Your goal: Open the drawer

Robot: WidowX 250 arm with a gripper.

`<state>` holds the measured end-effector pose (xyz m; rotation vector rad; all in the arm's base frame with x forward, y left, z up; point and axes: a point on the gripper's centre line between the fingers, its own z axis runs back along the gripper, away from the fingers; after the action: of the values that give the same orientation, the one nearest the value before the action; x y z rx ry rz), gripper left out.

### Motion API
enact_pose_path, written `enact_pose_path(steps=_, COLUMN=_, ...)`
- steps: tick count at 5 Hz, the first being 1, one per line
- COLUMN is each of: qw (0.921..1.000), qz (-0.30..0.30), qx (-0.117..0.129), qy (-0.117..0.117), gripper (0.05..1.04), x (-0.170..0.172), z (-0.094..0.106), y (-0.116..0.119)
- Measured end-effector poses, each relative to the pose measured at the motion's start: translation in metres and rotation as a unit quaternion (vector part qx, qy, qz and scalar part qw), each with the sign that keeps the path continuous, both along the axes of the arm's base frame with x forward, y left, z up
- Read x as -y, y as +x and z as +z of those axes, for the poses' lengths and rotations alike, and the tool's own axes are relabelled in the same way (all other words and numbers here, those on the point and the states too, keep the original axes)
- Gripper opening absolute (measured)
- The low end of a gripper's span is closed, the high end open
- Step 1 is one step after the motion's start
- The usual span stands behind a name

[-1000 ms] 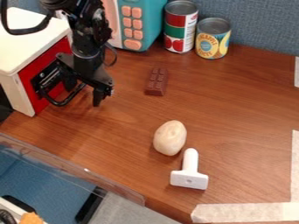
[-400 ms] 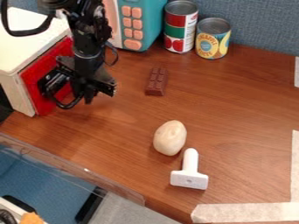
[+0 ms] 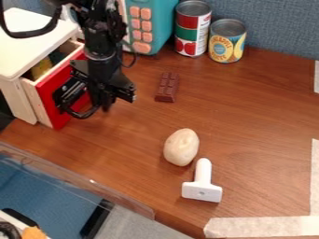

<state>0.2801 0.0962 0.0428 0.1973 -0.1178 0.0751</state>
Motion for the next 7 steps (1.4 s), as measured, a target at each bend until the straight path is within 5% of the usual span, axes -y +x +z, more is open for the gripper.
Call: enact_pose_path(steps=7, qw=0.9963, qz=0.005, qx=-0.027, qy=-0.082, gripper=0.128, x=0.062, z=0.006, y=-0.004)
